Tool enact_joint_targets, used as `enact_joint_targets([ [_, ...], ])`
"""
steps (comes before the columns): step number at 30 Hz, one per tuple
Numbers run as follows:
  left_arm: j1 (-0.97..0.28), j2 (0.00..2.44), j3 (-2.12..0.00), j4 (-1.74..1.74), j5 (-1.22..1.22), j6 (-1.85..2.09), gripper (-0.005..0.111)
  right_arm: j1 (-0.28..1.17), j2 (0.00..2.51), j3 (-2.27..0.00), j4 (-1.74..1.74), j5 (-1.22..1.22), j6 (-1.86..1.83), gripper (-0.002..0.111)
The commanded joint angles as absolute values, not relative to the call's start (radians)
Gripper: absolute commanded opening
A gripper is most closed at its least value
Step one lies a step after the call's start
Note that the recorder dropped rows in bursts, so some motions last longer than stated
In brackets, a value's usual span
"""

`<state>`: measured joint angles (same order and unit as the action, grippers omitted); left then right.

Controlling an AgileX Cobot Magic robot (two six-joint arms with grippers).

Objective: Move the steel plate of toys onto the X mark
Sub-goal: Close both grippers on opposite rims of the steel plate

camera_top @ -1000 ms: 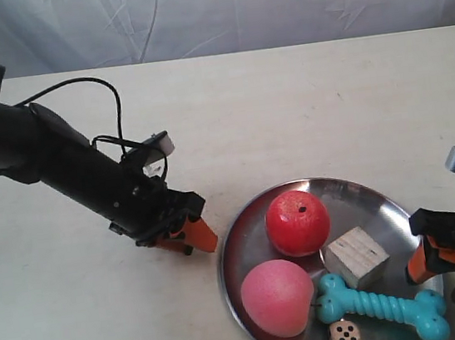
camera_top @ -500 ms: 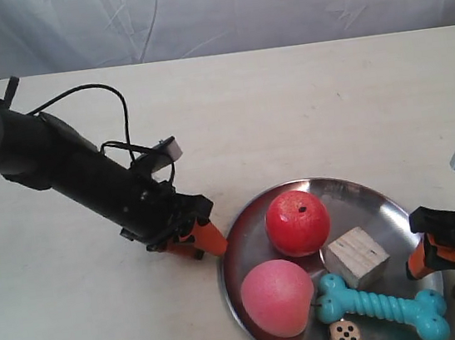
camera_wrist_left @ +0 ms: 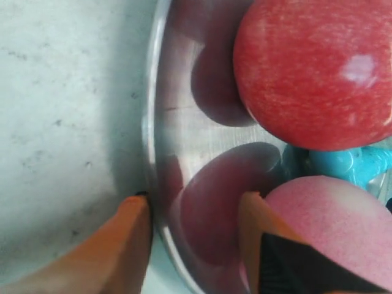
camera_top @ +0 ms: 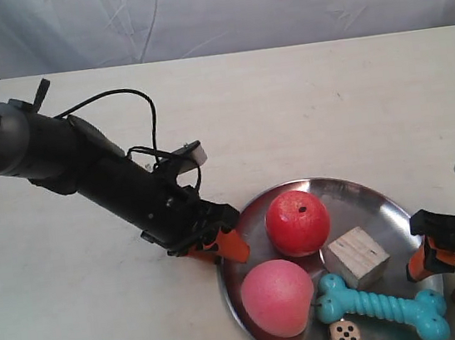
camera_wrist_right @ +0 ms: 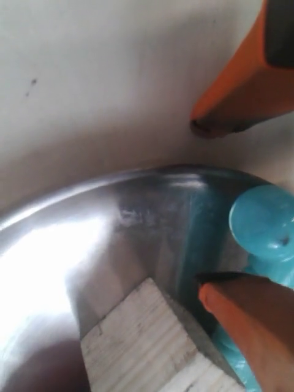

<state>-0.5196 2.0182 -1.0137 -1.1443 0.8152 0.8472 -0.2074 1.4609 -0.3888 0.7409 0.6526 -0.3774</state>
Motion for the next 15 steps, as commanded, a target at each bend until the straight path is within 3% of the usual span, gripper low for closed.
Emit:
enact_joint_targets([
  [1,-0.542,2.021,-1.017,-1.155,0.79,0.84,0.044,-0.206,1.459,-0.384,0.75,0.636,-0.385,0.064],
  [9,-0.571,2.024,-1.017,-1.171,0.763,0.84,0.044,-0.206,1.459,-0.384,0.786,0.61,-0.392,0.063],
  [15,-0.571,2.024,-1.017,-1.173,0.761,0.844,0.044,-0.206,1.459,-0.384,0.788,0.59,-0.392,0.051],
])
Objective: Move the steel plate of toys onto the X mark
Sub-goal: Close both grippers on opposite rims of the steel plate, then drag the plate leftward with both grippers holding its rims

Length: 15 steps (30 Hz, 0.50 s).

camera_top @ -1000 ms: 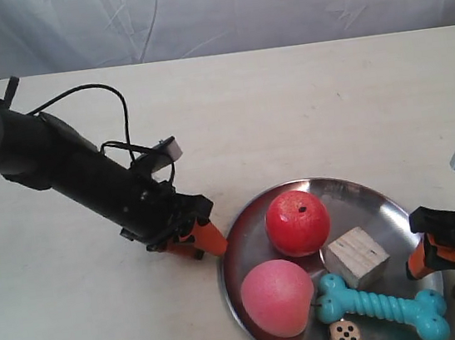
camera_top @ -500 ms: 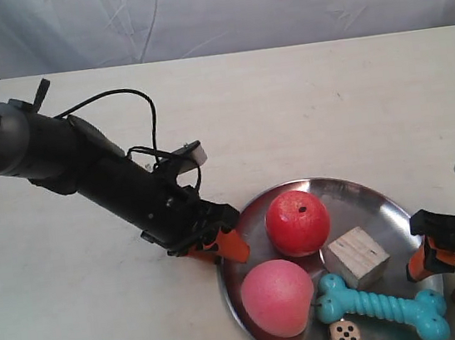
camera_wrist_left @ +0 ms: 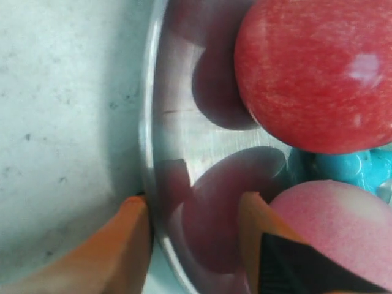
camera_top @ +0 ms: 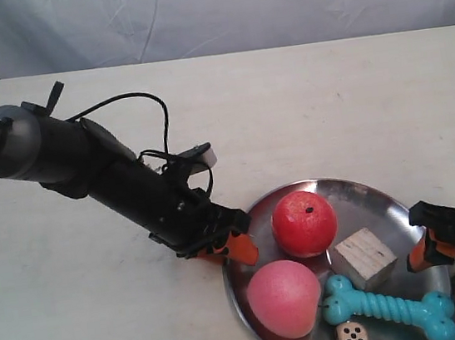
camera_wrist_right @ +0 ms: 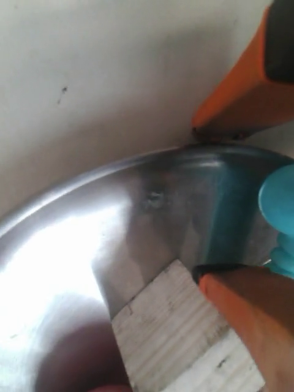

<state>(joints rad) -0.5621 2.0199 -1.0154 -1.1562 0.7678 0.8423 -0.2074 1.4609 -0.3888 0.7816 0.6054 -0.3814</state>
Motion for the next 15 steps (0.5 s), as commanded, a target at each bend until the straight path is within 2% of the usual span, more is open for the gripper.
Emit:
enact_joint_targets([
  [1,-0.571,2.024,-1.017,-1.173,0.761,0.847,0.044,-0.206,1.459,-0.384,0.788,0.59,-0.392,0.047],
  [5,-0.571,2.024,-1.017,-1.176,0.757,0.847,0.044,-0.206,1.459,-0.384,0.79,0.568,-0.392,0.029],
  [7,-0.571,2.024,-1.017,-1.18,0.754,0.847,0.044,-0.206,1.459,-0.384,0.79,0.566,-0.397,0.024],
  [15,-0.588,2.024,-1.017,-1.201,0.718,0.855,0.043,-0.206,1.533,-0.384,0.794,0.565,-0.437,0.021],
])
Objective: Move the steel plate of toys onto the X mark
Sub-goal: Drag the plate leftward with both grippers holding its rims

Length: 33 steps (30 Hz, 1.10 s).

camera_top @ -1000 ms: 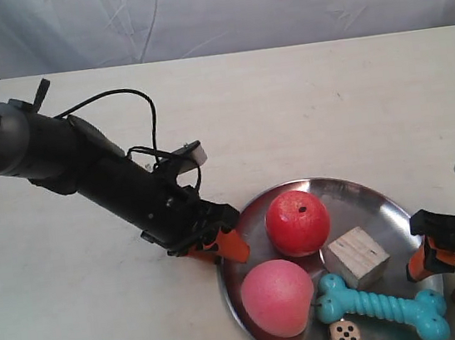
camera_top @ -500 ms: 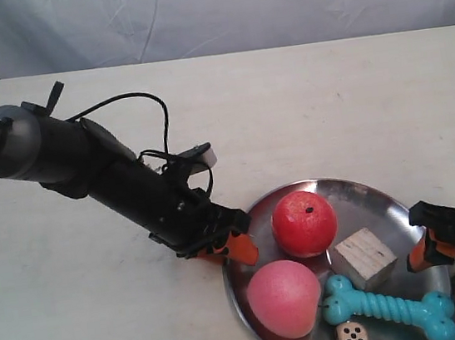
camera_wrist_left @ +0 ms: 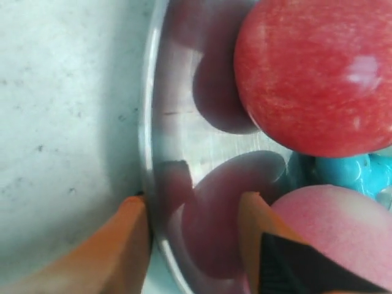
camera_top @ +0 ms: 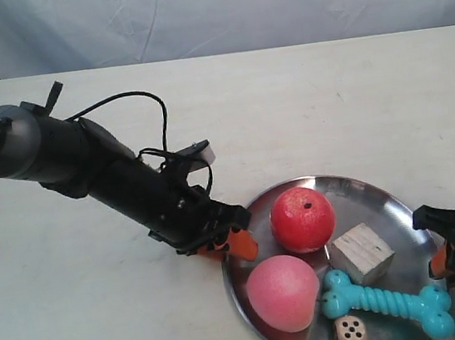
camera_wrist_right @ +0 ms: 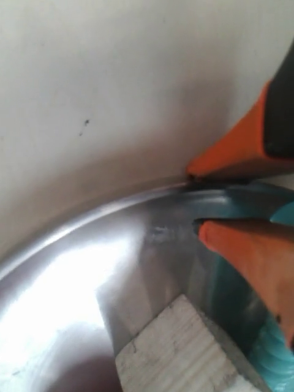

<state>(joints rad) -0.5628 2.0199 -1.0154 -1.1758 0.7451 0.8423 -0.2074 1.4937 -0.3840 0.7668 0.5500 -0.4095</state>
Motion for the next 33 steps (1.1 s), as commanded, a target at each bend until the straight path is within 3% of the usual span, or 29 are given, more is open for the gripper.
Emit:
enact_joint_targets([
  [1,-0.594,2.024,-1.017,-1.204,0.706,0.855,0.041,-0.206,1.546,-0.384,0.794,0.565,-0.437,0.019],
  [5,-0.615,2.024,-1.017,-1.239,0.689,0.866,0.018,-0.206,1.581,-0.384,0.799,0.567,-0.453,-0.001],
  [8,-0.627,2.024,-1.017,-1.248,0.692,0.906,0.0,-0.206,1.588,-0.384,0.805,0.571,-0.462,-0.001],
  [19,-0.631,2.024,-1.017,-1.218,0.761,0.906,0.0,-0.206,1.588,-0.386,0.941,0.714,-0.618,-0.001],
  [33,-0.631,2.024,-1.192,-0.801,1.028,0.619,0.0,-0.208,1.597,-0.474,0.906,0.913,-0.609,-0.001],
])
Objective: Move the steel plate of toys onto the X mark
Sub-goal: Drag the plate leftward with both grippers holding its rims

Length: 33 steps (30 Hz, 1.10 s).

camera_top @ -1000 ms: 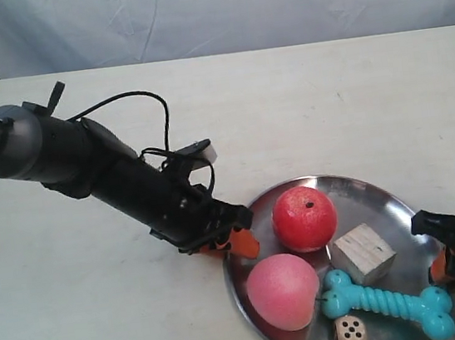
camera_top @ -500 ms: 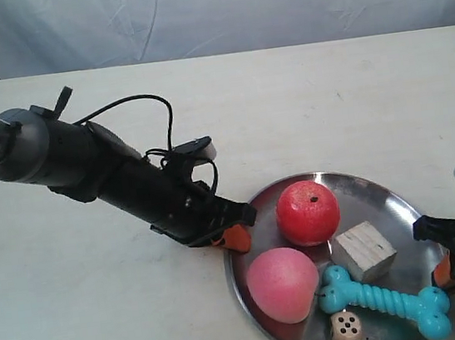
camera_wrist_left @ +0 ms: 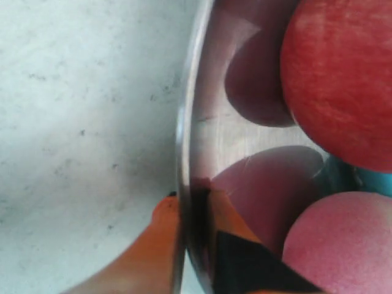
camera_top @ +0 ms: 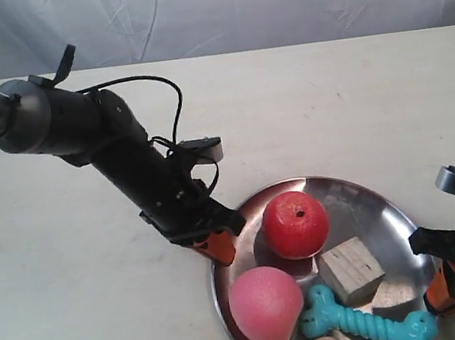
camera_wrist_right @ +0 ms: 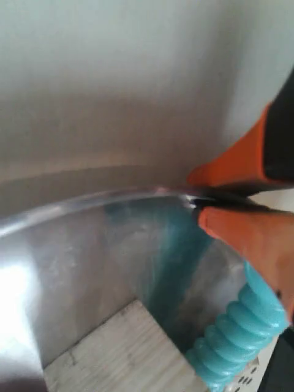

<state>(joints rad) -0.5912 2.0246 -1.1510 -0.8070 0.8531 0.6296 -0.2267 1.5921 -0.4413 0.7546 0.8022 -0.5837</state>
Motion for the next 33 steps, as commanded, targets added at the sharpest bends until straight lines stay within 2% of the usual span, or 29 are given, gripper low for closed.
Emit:
enact_joint_targets([
  [1,-0.631,2.024,-1.198,-0.791,1.028,0.614,0.0,-0.208,1.602,-0.474,0.906,0.913,-0.609,-0.001],
  [11,-0.631,2.042,-1.2,-0.771,1.016,0.605,0.0,-0.208,1.715,-0.474,0.922,0.917,-0.625,-0.001],
  [15,-0.631,2.062,-1.206,-0.736,1.067,0.605,0.0,-0.208,1.75,-0.49,0.948,0.993,-0.639,-0.001],
  [25,-0.631,2.07,-1.304,-0.638,1.182,0.567,0.0,-0.208,1.769,-0.633,0.923,1.147,-0.616,-0.001],
  [33,-0.631,2.07,-1.387,-0.53,1.221,0.505,0.0,-0.208,1.897,-0.742,0.902,1.2,-0.605,-0.001],
])
